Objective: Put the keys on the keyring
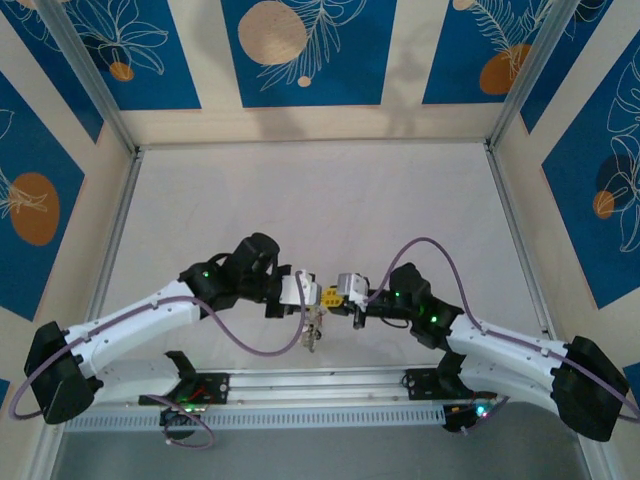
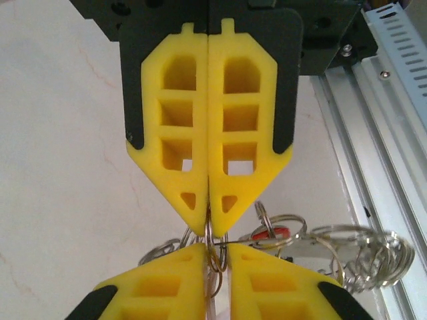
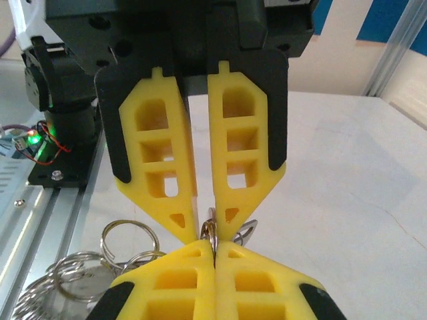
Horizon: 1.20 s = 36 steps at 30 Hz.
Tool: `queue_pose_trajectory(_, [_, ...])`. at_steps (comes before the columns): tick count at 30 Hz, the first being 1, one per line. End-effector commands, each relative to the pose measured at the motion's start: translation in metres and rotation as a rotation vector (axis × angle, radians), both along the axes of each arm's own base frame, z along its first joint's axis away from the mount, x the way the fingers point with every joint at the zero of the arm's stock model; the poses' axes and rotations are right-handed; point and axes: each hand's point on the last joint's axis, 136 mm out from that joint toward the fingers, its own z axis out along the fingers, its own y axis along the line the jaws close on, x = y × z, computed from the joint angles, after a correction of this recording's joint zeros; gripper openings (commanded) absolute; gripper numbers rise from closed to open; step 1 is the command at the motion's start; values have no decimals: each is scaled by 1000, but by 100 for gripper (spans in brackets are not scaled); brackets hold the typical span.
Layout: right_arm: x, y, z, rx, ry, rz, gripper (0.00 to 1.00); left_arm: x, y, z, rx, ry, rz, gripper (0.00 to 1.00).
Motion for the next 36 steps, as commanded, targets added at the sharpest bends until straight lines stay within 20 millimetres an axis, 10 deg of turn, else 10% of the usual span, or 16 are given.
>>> queue_pose_trajectory(1, [-6,-2,51,184,-113,29,0,-14,-9,5,-75,19,-73,15])
queue_pose_trajectory(10, [-9,-7,45,179,-132,31,0,-6,-12,0,-78,-10,-45,0])
queue_pose_trajectory(21, [-2,-9,5,-59,-45,5,19,4,1,5,151,-8,-2,0])
queue_pose_trajectory(36, [9,9,-11,-143,31,-37,18,1,-8,25,101,17,-11,0])
